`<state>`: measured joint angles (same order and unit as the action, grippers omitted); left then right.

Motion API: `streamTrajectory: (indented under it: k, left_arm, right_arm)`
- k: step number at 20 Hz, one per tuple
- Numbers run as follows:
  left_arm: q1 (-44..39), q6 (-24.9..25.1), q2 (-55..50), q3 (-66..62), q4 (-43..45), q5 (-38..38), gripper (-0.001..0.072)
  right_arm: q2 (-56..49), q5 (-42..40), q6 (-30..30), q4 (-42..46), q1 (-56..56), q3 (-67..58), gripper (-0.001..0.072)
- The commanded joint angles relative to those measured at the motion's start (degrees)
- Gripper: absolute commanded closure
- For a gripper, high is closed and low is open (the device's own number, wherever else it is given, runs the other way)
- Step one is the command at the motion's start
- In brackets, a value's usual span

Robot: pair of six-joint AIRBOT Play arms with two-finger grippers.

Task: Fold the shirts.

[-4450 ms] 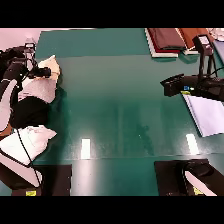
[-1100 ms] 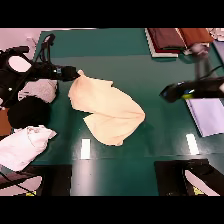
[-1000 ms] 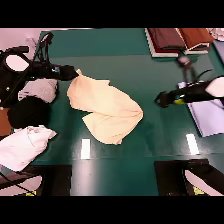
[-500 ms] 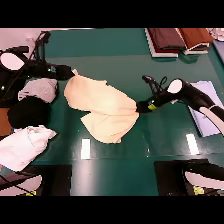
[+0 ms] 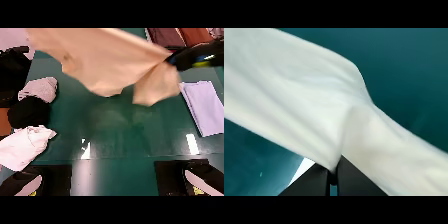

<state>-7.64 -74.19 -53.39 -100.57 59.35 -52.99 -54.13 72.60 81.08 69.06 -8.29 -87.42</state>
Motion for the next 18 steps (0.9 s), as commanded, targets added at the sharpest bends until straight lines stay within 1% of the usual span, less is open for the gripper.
streamTrajectory:
  k: [1,3,5,7,9,12,14,17,18]
  left_arm:
    - [0.07,1.25,7.41,-5.86,0.96,0.5,0.0685]
    - [0.07,1.2,9.27,-5.84,0.92,0.37,0.0685]
    - [0.07,1.16,9.16,-5.75,0.9,-0.96,0.0685]
    - [0.07,0.66,7.63,-4.5,0.87,-3.13,0.0685]
    - [0.07,0.61,4.59,-1.7,0.9,-6.05,0.0685]
    - [0.07,0.57,-1.77,5.18,0.94,-10.62,0.0685]
    - [0.07,0.7,-6.91,11.5,1.68,-11.47,0.0685]
    - [0.07,0.76,-14.01,19.78,4.81,-10.64,0.0684]
    - [0.07,0.74,-16.2,21.51,5.7,-10.78,0.0684]
  right_arm:
    - [6.54,4.81,3.32,1.46,2.99,-9.09,0.0697]
    - [6.75,8.15,4.81,1.46,3.58,-13.03,0.0697]
    - [4.57,11.1,6.45,0.98,3.61,-17.09,0.0697]
    - [0.72,13.88,8.2,0.94,3.61,-19.63,0.0697]
    - [-4.26,16.46,8.9,0.92,3.26,-19.34,0.0697]
    - [-11.87,17.4,8.81,0.98,-0.63,-12.07,0.0697]
    - [-17.09,17.0,7.65,0.98,-4.31,-5.07,0.0695]
    - [-23.65,11.89,4.5,1.01,-9.46,4.0,0.0695]
    - [-25.38,9.29,3.45,1.01,-10.62,6.01,0.0679]
